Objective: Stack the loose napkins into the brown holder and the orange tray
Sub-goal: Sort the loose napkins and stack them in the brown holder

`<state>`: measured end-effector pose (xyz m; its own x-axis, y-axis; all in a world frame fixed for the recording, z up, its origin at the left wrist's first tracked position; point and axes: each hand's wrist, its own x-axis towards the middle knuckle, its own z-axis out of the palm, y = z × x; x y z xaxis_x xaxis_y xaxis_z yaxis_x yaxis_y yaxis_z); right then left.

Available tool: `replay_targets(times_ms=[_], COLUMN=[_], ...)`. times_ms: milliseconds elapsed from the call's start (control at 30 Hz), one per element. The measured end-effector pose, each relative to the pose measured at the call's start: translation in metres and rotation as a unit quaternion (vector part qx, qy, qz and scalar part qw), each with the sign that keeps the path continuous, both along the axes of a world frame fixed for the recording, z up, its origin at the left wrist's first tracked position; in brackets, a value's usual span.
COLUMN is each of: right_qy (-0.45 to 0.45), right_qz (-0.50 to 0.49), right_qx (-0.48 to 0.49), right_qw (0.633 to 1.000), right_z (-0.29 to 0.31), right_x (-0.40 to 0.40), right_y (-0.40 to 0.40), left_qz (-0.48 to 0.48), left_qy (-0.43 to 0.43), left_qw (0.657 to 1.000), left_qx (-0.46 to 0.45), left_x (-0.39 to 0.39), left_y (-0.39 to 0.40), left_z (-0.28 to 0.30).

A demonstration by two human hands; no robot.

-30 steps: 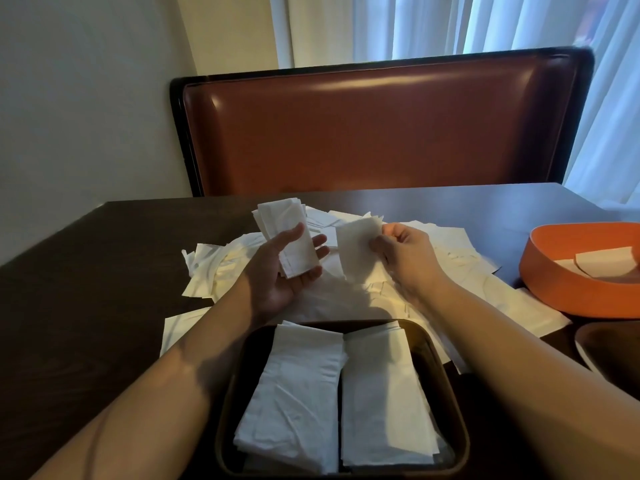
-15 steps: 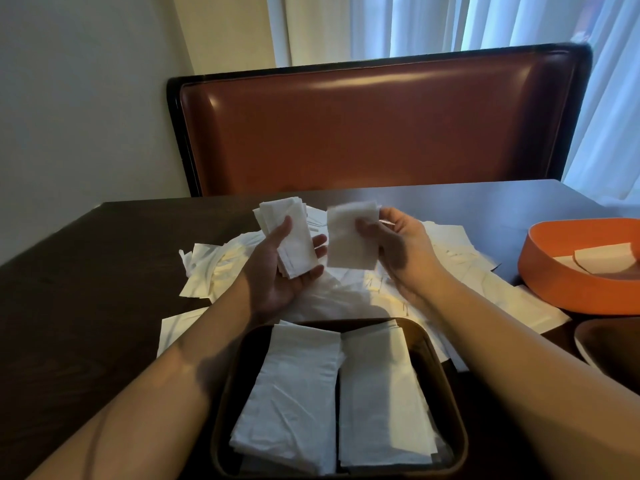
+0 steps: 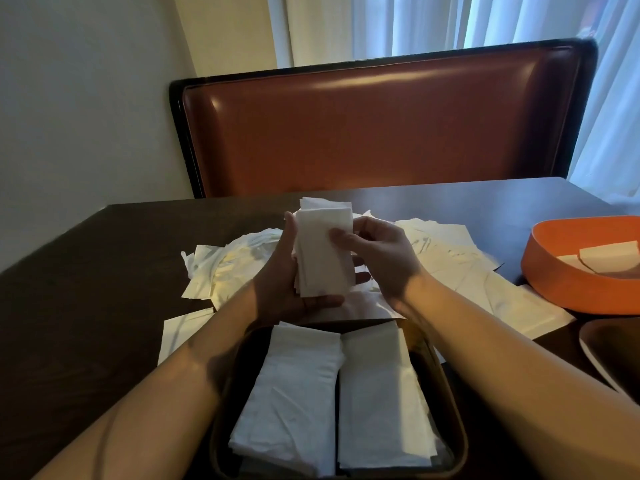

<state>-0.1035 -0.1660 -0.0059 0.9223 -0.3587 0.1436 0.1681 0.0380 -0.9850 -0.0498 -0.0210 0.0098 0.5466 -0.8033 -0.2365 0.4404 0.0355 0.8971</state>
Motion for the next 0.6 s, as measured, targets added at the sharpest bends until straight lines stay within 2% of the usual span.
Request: replay_targets(times_ms=[133,300,467,600], right_qy=[0.023,0.023,0.020,-0.017], right_qz=[0.030,0.045,0.037,0.002], right_qx=[0.088,0.127,0.071,0.025], right_qw=[0.995,0.991,0.997,1.000], right_z=[0.002,0.006,0.004,0.008], right_x=[-0.001,0.000,0.001,0.000], right_y=[0.000,-0.001,0.001,0.000], left_qz=[0.027,0.040,0.046,-0.017], left_qy=[0.006,0.041,0.009,0.007], left_qw=[0.999,0.996,0.998,0.999], left_qx=[-0.023,-0.066,-0.050,-0.035], left_x=[0.001,0.004,0.005,0.006], left_y=[0.000,-0.001,0.001,0.002], left_z=[-0.004,-0.008,-0.011,-0.012])
